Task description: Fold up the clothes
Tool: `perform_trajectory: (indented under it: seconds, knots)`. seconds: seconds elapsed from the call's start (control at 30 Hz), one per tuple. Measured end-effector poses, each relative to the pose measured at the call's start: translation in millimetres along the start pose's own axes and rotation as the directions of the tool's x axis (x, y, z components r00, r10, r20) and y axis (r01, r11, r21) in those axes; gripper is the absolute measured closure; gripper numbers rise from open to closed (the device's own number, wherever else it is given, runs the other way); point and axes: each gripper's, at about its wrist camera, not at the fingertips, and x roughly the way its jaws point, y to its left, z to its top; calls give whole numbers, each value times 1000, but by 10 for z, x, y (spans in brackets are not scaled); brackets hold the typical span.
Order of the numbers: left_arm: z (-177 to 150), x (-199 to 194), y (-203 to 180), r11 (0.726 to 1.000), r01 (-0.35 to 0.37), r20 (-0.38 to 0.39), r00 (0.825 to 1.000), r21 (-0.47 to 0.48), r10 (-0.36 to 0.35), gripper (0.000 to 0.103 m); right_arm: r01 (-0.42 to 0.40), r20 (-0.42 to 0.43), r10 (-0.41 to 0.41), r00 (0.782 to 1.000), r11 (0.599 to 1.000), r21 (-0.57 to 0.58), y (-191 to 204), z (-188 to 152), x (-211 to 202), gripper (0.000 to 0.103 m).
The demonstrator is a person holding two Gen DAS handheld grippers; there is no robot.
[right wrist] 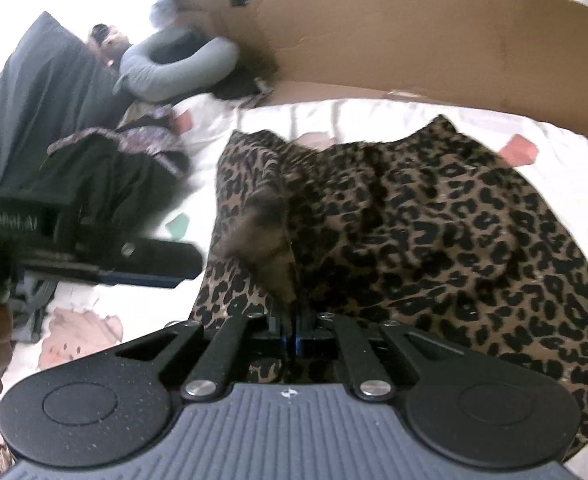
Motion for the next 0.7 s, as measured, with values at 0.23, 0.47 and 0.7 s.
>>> perform_trajectory:
  seconds: [0.23,0.47,0.7]
  knots:
    - [-107,75,169,997,-77,-29,997,-7,77,53,59,46,-61,997,997,45,-339,69,-144,102]
    - [-151,102,443,991,-133,-60,989,-19,132,53,104,37,-109,993,989,107,-678,-3,-139,102]
    - [-209,138,654,990,-139,-116,984,-18,136,52,158,21,-164,986,972,175,-1006,-86,-168,102]
